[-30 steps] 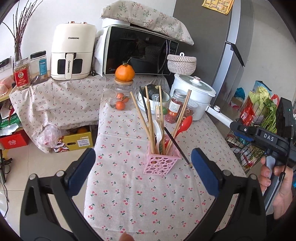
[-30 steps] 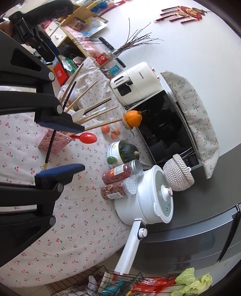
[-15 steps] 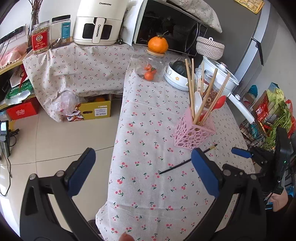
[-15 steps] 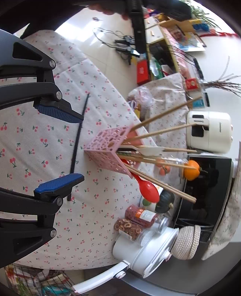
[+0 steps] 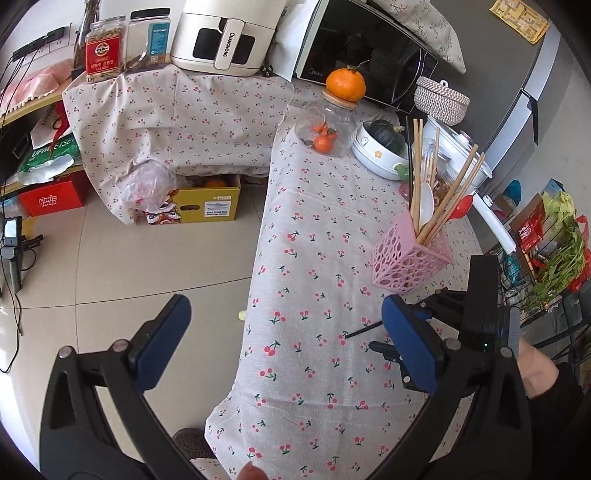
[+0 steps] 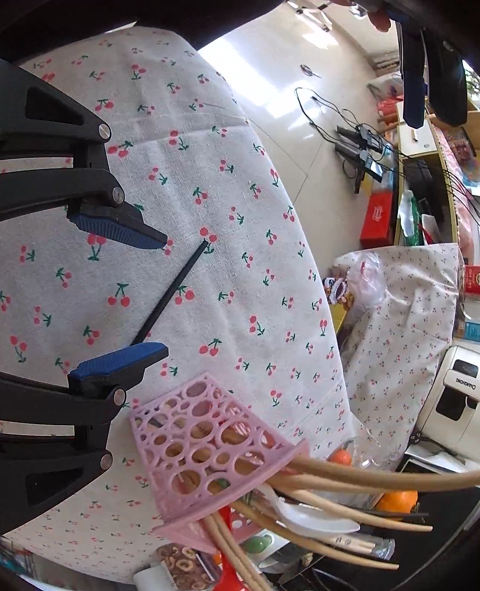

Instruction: Organize utensils

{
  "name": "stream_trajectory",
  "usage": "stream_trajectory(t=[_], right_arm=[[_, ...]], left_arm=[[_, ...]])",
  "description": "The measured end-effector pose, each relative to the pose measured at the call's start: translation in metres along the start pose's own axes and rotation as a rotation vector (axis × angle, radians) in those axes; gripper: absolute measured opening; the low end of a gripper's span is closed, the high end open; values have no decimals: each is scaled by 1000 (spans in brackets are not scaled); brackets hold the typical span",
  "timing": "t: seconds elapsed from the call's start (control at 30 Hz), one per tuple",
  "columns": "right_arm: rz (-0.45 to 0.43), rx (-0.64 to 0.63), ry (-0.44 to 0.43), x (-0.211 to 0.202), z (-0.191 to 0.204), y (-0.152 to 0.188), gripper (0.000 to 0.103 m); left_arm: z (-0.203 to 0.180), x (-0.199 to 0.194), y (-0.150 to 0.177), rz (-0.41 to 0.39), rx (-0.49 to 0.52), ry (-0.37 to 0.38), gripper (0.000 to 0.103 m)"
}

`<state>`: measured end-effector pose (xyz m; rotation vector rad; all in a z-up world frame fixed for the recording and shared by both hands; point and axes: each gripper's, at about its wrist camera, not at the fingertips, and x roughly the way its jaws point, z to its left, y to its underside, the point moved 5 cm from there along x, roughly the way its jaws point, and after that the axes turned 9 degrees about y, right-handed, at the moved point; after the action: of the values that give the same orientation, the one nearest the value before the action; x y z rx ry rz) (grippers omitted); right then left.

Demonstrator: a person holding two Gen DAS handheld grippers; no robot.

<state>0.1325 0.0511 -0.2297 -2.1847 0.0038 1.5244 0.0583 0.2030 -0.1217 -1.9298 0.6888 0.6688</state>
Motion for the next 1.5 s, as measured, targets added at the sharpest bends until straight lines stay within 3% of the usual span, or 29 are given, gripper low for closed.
stream_trajectory(t=[0.13,0.27,0.37,0.47,0.6,0.77,0.97,1.23,1.5], right_arm=[[22,-8,-48,7,5,-3,25],[85,1,-33,5,8,4,17],[178,78,-50,1,6,18,11],[243,131,-69,-5,6,31,9],[218,77,-20,-8,13,33,11],[202,101,-10,-9,14,33,7],[99,198,20,-31,5,39,7],[-170,408,81,-120,-27,44,5],[-391,531,162,-194,-32,50,5]], left_arm=[[9,1,1,11,-15,-5,102],[8,3,2,24,-18,18,102],[3,2,3,27,-7,29,102],[0,3,4,31,4,36,102],[-9,7,9,46,33,35,102],[-18,13,14,61,71,26,102],[-32,14,16,64,107,35,102],[-50,16,17,65,140,52,102],[-67,16,15,37,185,43,102]])
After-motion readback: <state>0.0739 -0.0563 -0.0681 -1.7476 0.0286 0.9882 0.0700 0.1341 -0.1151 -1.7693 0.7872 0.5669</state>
